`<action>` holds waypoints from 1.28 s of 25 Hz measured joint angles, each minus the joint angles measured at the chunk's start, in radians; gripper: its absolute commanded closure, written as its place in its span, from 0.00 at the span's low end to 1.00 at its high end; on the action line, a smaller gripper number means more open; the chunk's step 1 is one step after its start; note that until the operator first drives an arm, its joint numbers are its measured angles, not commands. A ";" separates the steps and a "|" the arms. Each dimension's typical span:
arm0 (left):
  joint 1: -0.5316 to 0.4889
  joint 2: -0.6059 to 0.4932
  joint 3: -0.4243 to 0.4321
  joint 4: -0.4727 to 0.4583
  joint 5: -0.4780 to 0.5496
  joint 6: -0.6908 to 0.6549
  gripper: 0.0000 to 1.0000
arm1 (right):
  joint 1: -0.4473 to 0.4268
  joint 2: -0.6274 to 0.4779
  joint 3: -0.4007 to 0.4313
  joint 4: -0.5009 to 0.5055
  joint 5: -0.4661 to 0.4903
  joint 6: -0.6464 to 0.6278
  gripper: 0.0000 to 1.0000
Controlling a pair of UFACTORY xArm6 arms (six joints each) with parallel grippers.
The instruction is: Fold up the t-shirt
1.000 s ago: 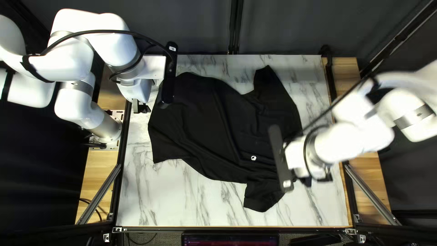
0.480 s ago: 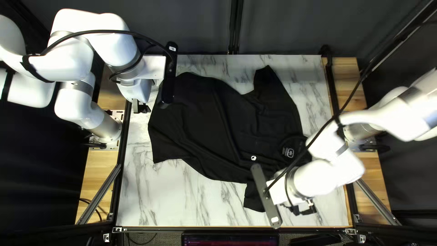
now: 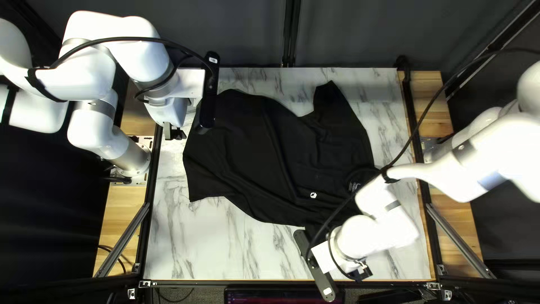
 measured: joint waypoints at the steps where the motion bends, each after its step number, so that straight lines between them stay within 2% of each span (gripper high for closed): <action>1: 0.000 0.000 0.000 0.000 0.000 0.000 0.00 | -0.002 0.006 -0.004 0.000 0.000 -0.013 0.00; 9: 0.000 0.000 0.000 0.000 0.000 0.000 0.00 | -0.013 0.054 -0.075 -0.046 0.054 -0.056 0.00; 21: 0.000 0.000 0.000 0.000 0.000 0.000 0.00 | -0.011 0.113 -0.131 0.015 0.119 -0.140 0.00; 32: 0.000 0.000 0.000 0.000 0.000 0.000 0.00 | 0.076 0.076 -0.124 0.029 0.154 -0.035 0.00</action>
